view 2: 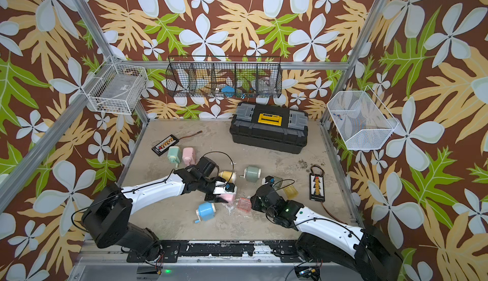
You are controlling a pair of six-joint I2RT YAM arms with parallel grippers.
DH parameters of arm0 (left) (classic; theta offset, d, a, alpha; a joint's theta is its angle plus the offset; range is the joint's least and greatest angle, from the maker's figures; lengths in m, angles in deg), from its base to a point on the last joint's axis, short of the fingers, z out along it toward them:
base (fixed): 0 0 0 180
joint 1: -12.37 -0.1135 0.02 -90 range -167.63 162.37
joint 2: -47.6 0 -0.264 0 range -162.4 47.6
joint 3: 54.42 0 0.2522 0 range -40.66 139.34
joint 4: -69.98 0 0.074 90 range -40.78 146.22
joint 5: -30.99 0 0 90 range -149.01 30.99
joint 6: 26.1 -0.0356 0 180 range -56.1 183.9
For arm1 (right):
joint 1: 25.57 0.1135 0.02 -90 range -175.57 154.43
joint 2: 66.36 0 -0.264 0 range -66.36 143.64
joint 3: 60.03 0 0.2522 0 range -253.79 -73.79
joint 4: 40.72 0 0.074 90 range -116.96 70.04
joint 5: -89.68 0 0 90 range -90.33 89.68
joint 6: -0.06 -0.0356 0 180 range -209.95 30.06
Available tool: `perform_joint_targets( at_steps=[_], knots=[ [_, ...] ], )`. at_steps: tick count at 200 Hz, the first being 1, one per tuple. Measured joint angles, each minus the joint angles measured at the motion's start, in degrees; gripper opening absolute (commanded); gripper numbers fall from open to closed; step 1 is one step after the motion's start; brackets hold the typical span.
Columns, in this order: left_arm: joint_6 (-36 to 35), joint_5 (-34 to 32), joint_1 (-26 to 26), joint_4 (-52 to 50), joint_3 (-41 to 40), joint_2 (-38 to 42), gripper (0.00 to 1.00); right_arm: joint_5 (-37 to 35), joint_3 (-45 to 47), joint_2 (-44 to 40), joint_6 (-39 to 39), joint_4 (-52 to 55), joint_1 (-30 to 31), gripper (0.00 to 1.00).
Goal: Put the tray back into the pencil sharpener
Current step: Close the container of the pencil sharpener.
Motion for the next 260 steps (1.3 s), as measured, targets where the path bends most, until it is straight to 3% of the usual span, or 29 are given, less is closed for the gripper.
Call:
perform_joint_targets(
  at_steps=[260],
  knots=[
    [0.6,-1.9,3.1,3.1,0.3,-4.6,0.07,7.5,4.4,8.4,-5.7,-13.3,0.0,0.22]
  ],
)
